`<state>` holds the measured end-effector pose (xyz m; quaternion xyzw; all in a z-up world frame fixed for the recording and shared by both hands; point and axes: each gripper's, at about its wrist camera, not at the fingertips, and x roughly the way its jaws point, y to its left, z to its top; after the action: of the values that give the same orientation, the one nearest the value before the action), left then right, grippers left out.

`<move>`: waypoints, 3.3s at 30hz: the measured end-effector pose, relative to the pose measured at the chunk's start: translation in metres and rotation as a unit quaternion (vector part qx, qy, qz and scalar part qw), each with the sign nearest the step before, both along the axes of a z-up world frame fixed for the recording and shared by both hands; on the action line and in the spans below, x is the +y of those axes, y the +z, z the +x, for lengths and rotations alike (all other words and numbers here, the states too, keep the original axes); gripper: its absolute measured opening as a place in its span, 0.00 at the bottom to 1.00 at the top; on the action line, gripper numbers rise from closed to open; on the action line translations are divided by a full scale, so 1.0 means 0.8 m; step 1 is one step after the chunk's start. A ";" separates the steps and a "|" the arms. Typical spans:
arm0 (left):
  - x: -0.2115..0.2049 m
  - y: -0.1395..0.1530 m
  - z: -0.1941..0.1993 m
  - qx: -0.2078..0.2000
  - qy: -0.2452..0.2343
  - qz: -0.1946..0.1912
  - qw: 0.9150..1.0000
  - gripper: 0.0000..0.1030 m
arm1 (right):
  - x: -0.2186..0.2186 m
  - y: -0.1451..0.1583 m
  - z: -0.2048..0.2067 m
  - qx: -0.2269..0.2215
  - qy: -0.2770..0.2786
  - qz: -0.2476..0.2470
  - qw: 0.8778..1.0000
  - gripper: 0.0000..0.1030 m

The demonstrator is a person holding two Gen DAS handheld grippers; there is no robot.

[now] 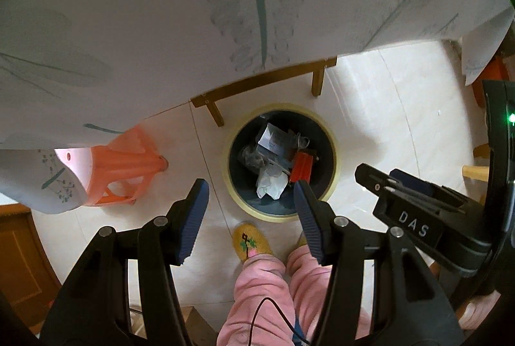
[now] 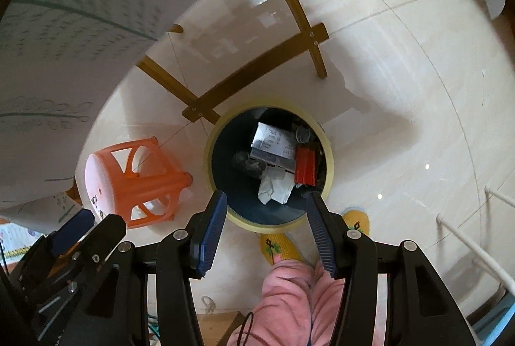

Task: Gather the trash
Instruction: 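Raise both tools back toward the table, then grasp the green snack wrapper with left tool while right tool grasps the CODEX box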

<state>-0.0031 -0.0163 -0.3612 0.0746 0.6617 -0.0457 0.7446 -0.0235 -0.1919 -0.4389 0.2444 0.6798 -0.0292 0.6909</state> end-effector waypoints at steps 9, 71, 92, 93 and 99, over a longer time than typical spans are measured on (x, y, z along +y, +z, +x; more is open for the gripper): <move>0.001 0.088 -0.010 -0.013 0.011 0.001 1.000 0.50 | -0.005 0.082 0.002 -0.004 0.020 -0.001 1.000 0.51; 0.135 0.398 0.291 -0.123 0.054 -0.018 0.991 0.81 | -0.068 0.374 0.393 -0.154 0.055 -0.092 0.982 0.99; 0.081 0.384 0.587 -0.121 0.005 -0.072 0.990 0.81 | -0.044 0.310 0.505 -0.115 0.007 -0.137 0.984 0.92; 0.075 0.379 0.601 -0.119 0.009 -0.073 0.990 0.81 | -0.045 0.312 0.515 -0.118 -0.003 -0.134 0.984 0.92; 0.043 0.339 0.673 -0.096 0.024 -0.084 0.992 0.81 | -0.058 0.321 0.572 -0.133 -0.051 -0.125 0.982 0.92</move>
<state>0.5353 0.0185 -0.0898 -0.0003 0.5829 -0.0765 0.8090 0.4343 -0.2384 -0.1819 0.1921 0.5596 -0.1163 0.7977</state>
